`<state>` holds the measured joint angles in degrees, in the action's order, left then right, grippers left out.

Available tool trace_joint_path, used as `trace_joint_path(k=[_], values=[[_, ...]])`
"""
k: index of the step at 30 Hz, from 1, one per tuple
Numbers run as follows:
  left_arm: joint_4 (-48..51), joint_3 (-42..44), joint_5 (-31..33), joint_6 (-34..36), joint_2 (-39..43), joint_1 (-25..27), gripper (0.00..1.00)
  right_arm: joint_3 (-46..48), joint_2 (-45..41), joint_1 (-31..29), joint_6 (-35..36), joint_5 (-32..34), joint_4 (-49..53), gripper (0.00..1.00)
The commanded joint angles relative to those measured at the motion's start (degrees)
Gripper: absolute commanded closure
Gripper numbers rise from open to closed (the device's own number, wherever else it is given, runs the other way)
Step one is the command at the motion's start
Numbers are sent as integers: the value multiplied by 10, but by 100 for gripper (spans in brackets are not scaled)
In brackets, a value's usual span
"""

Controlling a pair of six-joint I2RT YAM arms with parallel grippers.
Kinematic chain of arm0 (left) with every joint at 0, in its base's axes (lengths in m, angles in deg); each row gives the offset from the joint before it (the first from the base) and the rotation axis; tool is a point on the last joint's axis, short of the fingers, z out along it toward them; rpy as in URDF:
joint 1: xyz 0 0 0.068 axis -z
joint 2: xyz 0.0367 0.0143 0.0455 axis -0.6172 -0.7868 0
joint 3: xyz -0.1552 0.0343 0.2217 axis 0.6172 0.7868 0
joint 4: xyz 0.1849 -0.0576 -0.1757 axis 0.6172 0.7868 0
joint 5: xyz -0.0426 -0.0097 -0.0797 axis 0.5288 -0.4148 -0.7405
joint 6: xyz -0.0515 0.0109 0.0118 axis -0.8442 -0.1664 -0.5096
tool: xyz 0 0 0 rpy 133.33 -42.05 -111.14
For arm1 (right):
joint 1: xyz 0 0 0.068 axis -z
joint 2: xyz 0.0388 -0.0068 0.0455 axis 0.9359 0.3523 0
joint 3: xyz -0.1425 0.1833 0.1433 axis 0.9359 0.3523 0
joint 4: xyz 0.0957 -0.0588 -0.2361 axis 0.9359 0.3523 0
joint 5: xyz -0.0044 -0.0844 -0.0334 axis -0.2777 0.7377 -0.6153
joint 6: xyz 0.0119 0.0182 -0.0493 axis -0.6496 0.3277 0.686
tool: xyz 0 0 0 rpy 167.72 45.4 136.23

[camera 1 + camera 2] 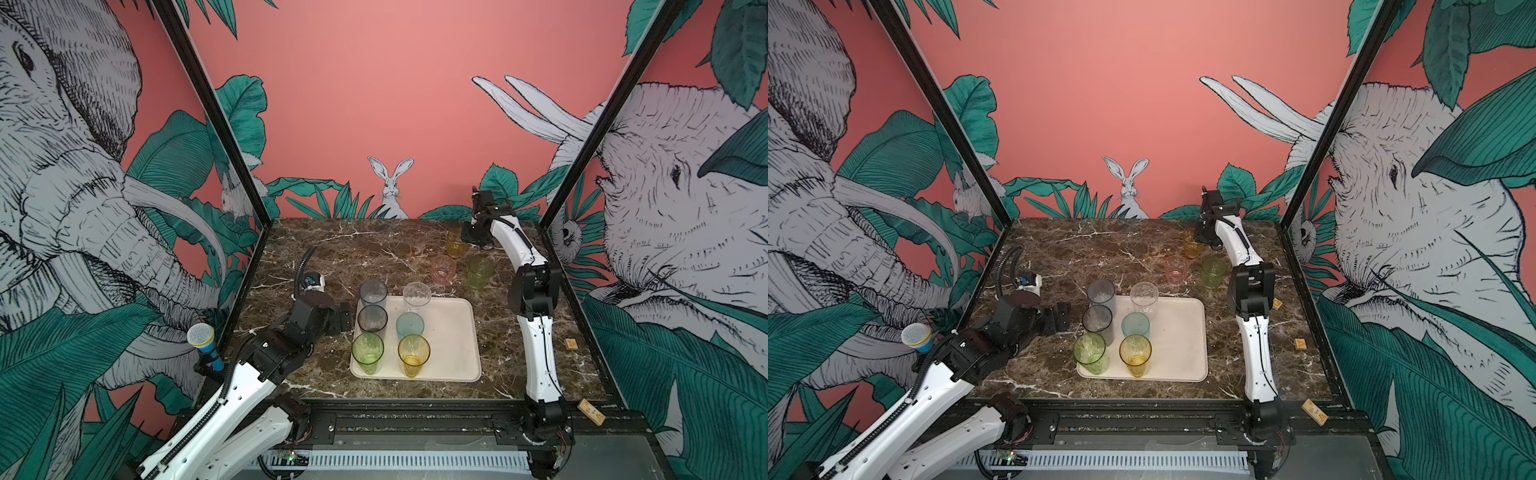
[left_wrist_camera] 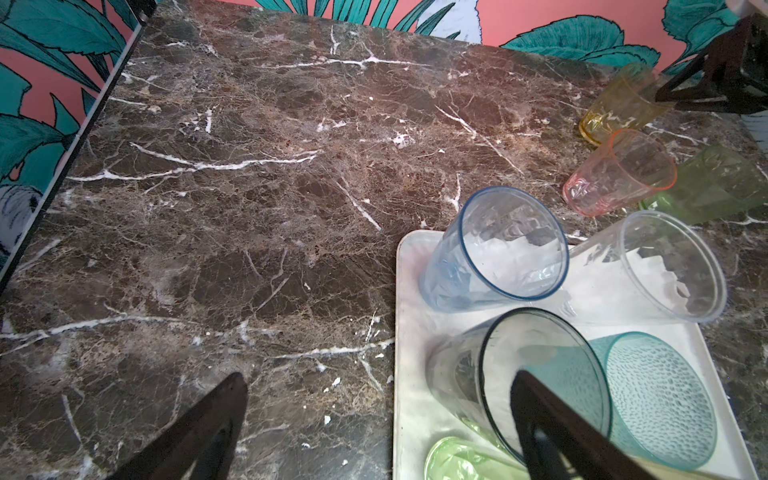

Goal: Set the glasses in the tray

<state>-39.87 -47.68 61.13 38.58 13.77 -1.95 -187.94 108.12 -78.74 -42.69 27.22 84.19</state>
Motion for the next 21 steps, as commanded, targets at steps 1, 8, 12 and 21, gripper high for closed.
trace_joint_path(k=[1, 8, 12, 21], values=[[12, -10, 3, -11, 10, -4, 1, -10, 15, -2, -3, -3, 8, 63], [17, -9, 5, -11, 18, -4, 1, -11, 21, -3, -2, -1, 9, 72], [19, -10, 4, -11, 19, -4, 1, -10, 23, -3, -2, 0, 10, 83], [22, -15, 5, -9, 19, -4, 1, -8, 11, -2, 3, 7, 13, 98]])
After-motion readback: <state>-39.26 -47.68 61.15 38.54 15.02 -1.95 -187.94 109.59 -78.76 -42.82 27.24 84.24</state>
